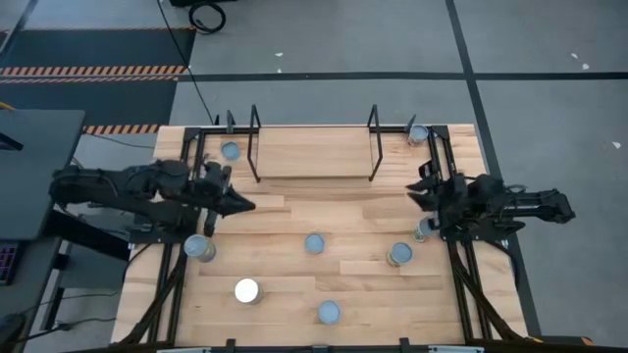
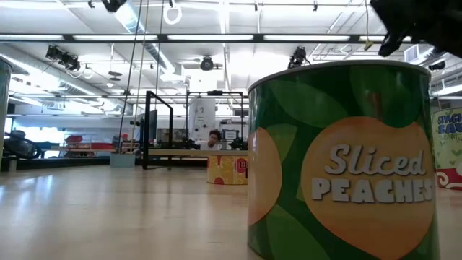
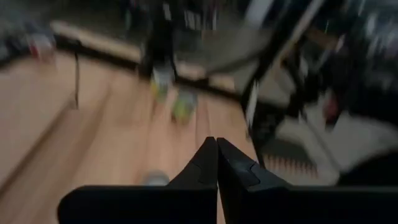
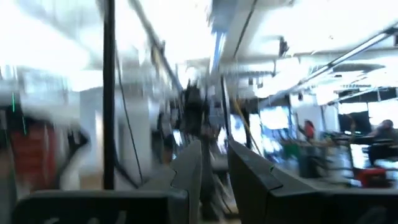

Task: Pick and place cans onto a shelf
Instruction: Put the light orange can on the shelf

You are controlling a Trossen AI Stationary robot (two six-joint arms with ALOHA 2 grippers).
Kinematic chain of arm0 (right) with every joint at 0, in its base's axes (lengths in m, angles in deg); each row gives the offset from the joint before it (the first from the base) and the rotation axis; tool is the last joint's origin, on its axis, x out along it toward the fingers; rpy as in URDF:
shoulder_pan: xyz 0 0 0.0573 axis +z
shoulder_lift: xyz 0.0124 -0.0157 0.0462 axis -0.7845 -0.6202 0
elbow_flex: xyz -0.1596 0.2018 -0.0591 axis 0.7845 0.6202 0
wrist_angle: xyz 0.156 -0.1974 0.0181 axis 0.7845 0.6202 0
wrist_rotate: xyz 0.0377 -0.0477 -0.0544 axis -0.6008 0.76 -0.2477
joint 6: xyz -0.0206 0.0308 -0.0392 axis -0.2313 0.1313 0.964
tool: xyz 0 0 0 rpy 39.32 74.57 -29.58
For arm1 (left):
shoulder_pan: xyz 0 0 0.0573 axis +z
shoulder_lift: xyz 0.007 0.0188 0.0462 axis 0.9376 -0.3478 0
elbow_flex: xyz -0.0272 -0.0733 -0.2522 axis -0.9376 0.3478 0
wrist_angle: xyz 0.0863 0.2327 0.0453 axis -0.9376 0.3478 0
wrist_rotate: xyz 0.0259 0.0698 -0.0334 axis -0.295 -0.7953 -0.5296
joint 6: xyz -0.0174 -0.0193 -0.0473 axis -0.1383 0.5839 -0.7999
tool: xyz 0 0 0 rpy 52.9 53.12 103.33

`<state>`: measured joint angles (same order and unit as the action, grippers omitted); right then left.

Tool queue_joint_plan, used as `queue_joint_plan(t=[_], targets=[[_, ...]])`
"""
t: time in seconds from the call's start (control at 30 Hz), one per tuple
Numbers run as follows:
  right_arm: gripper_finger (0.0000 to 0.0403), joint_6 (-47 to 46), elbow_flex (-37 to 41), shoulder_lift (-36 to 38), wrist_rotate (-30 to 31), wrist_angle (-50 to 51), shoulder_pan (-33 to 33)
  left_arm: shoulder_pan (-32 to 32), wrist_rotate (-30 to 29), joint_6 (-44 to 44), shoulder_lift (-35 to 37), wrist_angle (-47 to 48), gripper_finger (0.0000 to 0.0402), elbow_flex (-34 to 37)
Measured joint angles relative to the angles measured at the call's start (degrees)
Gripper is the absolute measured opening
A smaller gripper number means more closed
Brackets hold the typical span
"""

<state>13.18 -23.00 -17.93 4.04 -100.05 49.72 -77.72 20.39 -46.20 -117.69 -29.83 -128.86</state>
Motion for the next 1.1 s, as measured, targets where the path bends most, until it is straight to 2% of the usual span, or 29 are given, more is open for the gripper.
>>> queue_joint_plan(t=[0.13,0.23,0.4,0.5,0.67,0.83,0.97,1.1], targets=[[0.0087,-13.19,0.00,0.01,3.87,-10.30,0.00,-4.83,1.35,-0.48,-8.35,19.16,0.0003,-13.97],[0.0087,-19.11,0.00,0.04,5.30,-15.66,0.00,-9.04,5.51,-2.20,-14.61,29.81,0.0003,-22.53],[0.0087,-18.66,0.00,0.01,5.23,-17.64,0.00,-16.83,7.69,-9.58,-24.84,42.86,0.0001,-37.18],[0.0087,-18.17,0.00,0.01,5.21,-17.58,0.00,-22.16,7.22,-13.60,-29.84,46.13,0.0001,-43.44],[0.0087,-18.84,0.00,0.01,5.21,-17.75,0.00,-29.72,6.79,-17.67,-35.53,47.50,0.0006,-44.36],[0.0087,-21.03,0.00,0.01,8.45,-17.01,-0.01,-31.85,3.70,-18.49,-38.99,48.47,0.0039,-41.51],[0.0087,-21.07,0.00,0.01,10.68,-14.25,0.00,-31.83,3.50,-18.17,-40.10,46.67,0.0091,-37.81],[0.0090,-22.18,0.00,0.01,11.05,-11.17,0.00,-32.52,3.14,-18.33,-40.24,43.58,0.0173,-33.70]])
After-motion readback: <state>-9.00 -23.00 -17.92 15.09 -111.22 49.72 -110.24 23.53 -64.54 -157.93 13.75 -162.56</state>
